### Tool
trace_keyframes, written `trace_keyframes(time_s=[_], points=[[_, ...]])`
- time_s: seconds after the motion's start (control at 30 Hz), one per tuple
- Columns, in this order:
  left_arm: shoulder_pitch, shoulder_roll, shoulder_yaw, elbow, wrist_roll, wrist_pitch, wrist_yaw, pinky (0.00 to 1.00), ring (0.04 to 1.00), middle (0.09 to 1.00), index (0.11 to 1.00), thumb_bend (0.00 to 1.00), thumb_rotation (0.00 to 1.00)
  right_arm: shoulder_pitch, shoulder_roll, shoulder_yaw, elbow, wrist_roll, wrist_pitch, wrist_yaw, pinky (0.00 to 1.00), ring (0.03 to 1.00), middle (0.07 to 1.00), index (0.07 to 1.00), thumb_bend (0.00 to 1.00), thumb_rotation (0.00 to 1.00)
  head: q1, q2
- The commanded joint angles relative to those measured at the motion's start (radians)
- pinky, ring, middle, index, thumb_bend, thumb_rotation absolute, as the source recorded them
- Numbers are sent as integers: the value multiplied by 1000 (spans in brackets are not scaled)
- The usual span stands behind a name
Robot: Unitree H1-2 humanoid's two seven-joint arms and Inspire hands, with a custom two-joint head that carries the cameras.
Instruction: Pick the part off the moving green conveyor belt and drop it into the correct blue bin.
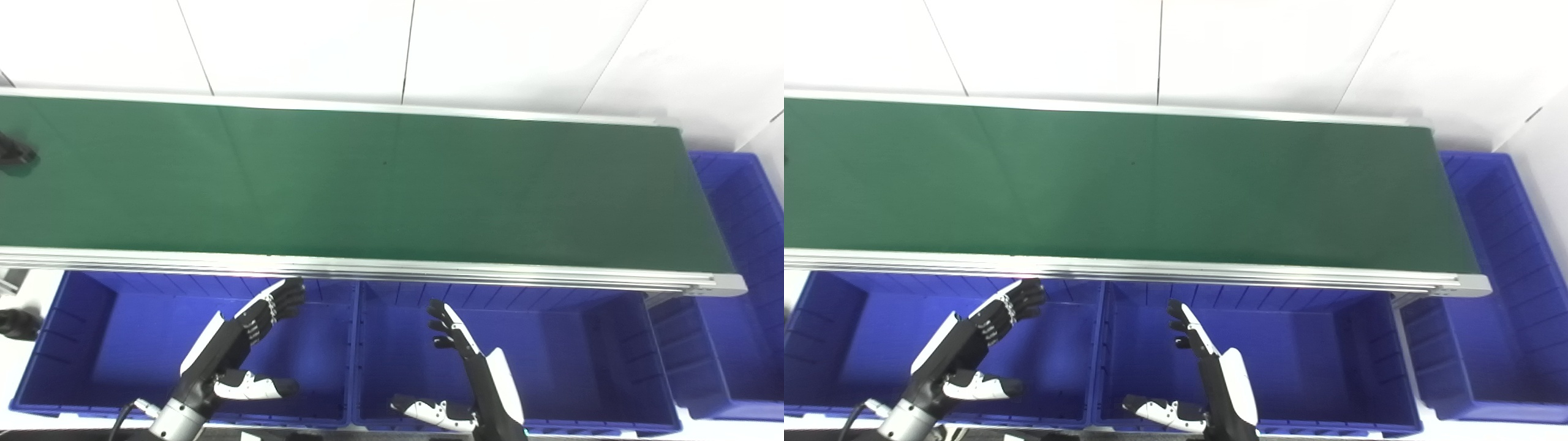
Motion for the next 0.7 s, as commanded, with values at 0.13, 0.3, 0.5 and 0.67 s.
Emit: trace_keyframes(time_s=[0.13,0.3,0.5,0.67], points=[[-8,97,-106,-19,97,-28,139,859,903,919,906,801,458,-22,-19,19,5,1,-62,-1,739,846,908,950,756,361,31,-33],[-36,211,-260,-1,171,-28,339,882,922,940,922,808,554,-54,-31,26,27,-8,-61,-3,764,868,923,951,785,387,47,-51],[-82,279,-403,54,168,-28,541,842,888,908,899,806,579,-69,-32,25,34,-15,-49,0,769,872,930,954,786,388,53,-47],[-86,304,-460,44,145,-28,627,829,876,893,884,815,571,-70,-28,27,34,-11,-49,2,756,860,923,962,786,390,41,-5]])
